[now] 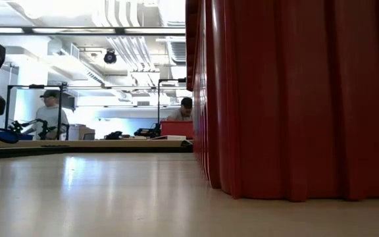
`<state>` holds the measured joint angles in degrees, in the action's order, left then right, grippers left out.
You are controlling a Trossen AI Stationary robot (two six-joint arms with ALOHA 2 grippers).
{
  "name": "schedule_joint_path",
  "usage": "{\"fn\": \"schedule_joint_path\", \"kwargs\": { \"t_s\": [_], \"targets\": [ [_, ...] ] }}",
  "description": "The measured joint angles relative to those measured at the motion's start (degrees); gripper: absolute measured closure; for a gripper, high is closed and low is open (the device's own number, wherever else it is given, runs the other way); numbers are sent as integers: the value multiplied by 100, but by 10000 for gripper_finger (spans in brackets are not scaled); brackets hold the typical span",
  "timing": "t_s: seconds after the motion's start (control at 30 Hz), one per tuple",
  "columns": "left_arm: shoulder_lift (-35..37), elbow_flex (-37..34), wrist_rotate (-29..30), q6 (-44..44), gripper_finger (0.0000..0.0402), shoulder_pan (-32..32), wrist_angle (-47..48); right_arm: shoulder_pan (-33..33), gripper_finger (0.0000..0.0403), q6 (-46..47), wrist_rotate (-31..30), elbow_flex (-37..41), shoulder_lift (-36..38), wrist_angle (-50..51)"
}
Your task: Sort blocks
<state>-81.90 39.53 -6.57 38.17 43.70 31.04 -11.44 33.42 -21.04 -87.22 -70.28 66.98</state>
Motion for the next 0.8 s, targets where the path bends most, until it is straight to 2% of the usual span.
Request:
{"fn": "schedule_joint_path", "kwargs": {
  "t_s": [0.13, 0.3, 0.4, 0.5, 0.63, 0.8],
  "targets": [
    [-150, 0, -2, -4, 172, 0, -117, 0, 403, -1, -2, 0, 0, 0],
    [-303, 45, -33, -2, 246, -2, -174, 0, 403, -1, -3, 0, 0, 0],
    [-309, 86, -48, 32, 246, -36, -122, 0, 403, -4, -4, 0, 0, 0],
    [-299, 257, -22, 26, 246, -125, 331, 0, 403, -30, -6, 0, 0, 2],
    [-178, 962, 419, -362, 246, -353, 1291, 9, 403, -107, -23, 2, 0, 2],
    [-62, 2392, 1499, -1318, 246, -885, 2437, 11, 403, -155, -158, 2, 0, 4]
  ]
}}
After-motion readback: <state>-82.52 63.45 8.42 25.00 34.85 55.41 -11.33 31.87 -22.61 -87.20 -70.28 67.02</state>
